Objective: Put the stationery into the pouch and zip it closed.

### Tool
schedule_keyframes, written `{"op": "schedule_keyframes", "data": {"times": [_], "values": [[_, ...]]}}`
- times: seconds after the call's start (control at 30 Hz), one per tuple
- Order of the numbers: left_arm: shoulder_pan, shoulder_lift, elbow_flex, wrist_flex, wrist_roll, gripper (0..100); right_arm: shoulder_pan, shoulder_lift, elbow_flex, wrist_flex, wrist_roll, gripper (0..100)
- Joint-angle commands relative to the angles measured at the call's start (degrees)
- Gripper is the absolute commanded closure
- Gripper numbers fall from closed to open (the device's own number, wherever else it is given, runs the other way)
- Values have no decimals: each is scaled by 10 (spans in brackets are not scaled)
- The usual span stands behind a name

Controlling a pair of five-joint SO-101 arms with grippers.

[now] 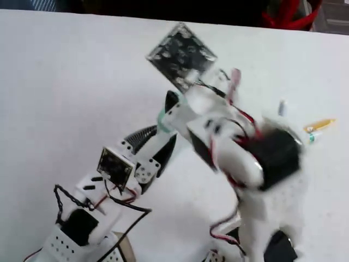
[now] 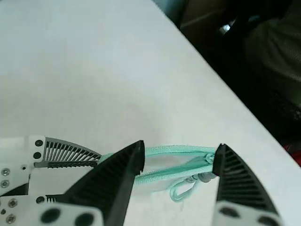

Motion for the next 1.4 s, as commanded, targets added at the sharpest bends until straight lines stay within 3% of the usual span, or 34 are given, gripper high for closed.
{"op": "schedule_keyframes", "data": {"times": [0.0, 0.13, 0.3, 0.5, 0.97, 1.27, 1.37], "values": [[-7, -6, -4, -8, -3, 876, 0, -22, -33, 1, 2, 765], [-7, -6, -4, -8, -3, 875, 86, -22, -27, 1, -26, 765], [-7, -6, -4, -7, -3, 875, 318, -17, 15, 0, -129, 762], [-7, -6, -3, -7, -3, 876, 487, 65, 130, -25, -93, 763], [-8, -6, 10, -9, -5, 873, 644, 353, 156, -46, -67, 765], [-8, -6, 11, -9, -5, 873, 688, 486, 155, -158, -72, 765], [-8, -6, 11, -9, -5, 873, 686, 506, 155, -163, -109, 765]]}}
